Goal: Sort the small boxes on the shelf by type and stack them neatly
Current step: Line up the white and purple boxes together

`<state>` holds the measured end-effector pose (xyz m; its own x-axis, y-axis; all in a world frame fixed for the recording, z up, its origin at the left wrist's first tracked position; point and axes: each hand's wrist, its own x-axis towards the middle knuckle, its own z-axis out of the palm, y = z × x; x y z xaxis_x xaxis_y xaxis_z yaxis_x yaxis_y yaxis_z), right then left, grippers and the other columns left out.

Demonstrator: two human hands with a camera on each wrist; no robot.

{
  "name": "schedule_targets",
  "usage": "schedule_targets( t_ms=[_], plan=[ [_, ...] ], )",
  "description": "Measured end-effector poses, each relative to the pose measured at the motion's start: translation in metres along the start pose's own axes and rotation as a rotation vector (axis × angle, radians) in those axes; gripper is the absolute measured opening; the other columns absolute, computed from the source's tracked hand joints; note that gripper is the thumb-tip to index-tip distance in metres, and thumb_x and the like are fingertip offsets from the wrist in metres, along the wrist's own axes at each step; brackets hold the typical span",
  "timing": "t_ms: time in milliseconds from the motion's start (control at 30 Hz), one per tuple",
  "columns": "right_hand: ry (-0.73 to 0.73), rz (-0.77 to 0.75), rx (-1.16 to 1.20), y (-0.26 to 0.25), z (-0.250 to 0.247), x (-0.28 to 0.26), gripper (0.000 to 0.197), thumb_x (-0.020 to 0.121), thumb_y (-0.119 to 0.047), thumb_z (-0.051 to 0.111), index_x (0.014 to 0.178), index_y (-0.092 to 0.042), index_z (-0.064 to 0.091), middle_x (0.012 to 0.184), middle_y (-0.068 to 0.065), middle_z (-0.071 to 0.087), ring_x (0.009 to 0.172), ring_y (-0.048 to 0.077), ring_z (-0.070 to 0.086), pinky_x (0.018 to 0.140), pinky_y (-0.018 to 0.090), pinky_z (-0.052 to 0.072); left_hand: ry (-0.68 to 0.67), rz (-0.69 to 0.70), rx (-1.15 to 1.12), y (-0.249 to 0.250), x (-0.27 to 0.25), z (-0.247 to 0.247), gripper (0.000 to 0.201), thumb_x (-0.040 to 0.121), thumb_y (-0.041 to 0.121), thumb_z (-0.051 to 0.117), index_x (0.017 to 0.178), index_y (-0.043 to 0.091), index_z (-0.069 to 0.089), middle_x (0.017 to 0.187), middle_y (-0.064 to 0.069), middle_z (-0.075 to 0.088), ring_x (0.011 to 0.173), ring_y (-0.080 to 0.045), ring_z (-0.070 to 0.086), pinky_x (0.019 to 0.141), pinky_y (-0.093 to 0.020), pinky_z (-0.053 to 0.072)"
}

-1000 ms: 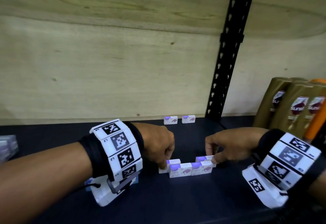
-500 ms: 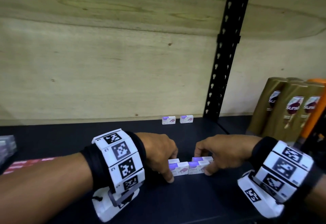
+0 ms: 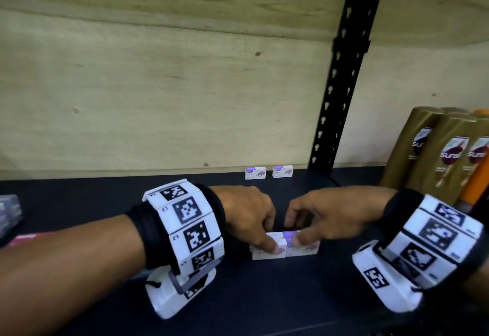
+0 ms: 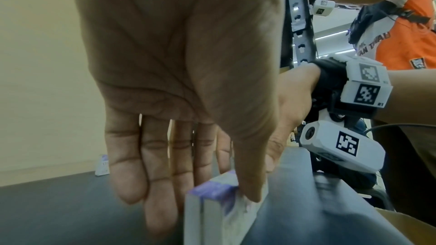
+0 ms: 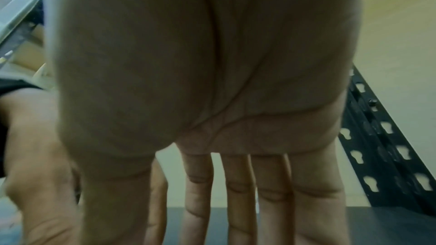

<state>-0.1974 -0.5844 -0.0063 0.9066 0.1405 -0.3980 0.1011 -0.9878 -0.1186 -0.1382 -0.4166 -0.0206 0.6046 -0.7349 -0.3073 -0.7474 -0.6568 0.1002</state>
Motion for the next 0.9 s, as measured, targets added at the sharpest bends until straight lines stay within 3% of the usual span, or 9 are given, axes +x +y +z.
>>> schedule_targets(
  t_ms=[167,333,500,700,900],
  plan=[
    [0.087,0.031,0.008,0.01,-0.021,0.016,0.036,0.088,-0.058,0.062,0.116,-0.036,0.061,0.105,-0.02,0.064,0.097,0.002,0.061,0.093,0.026,0.047,0.029,-0.023,-0.051,-0.014,0.007,-0.015,0.041,0.081,0.064,0.063,0.1,0.028,0.066,0.096,0.009,0.072,0.09,-0.01,0.065,0.087,-0.034,0.053],
    [0.191,0.109,-0.01,0.026,-0.041,0.051,0.028,0.089,-0.049,0.064,0.111,-0.031,0.064,0.106,-0.013,0.066,0.1,0.01,0.062,0.095,0.03,0.048,0.064,-0.063,-0.048,-0.028,0.022,-0.033,0.044,0.082,0.065,0.062,0.101,0.026,0.067,0.098,0.005,0.073,0.092,-0.011,0.065,0.089,-0.034,0.052],
    [0.266,0.236,-0.097,0.049,-0.05,0.093,0.036,0.093,-0.039,0.062,0.126,-0.027,0.056,0.131,-0.002,0.057,0.117,0.019,0.055,0.095,0.028,0.043,0.131,-0.106,0.057,-0.044,0.047,-0.047,0.043,0.089,0.054,0.061,0.116,0.021,0.063,0.111,0.003,0.066,0.1,-0.017,0.061,0.088,-0.033,0.05],
    [0.238,0.276,-0.154,0.062,-0.057,0.124,0.053,0.096,-0.031,0.061,0.143,-0.019,0.041,0.144,0.005,0.048,0.128,0.023,0.048,0.098,0.029,0.039,0.123,-0.186,0.181,-0.069,0.082,-0.059,0.057,0.091,0.053,0.061,0.133,0.017,0.051,0.124,-0.002,0.059,0.109,-0.024,0.059,0.091,-0.04,0.05],
    [0.179,0.259,-0.186,0.072,-0.059,0.144,0.046,0.095,-0.028,0.062,0.138,-0.018,0.05,0.138,0.004,0.054,0.124,0.024,0.053,0.099,0.032,0.045,0.121,-0.182,0.185,-0.081,0.114,-0.058,0.055,0.09,0.047,0.064,0.132,0.012,0.053,0.125,-0.006,0.062,0.109,-0.028,0.061,0.09,-0.039,0.052]
  ],
)
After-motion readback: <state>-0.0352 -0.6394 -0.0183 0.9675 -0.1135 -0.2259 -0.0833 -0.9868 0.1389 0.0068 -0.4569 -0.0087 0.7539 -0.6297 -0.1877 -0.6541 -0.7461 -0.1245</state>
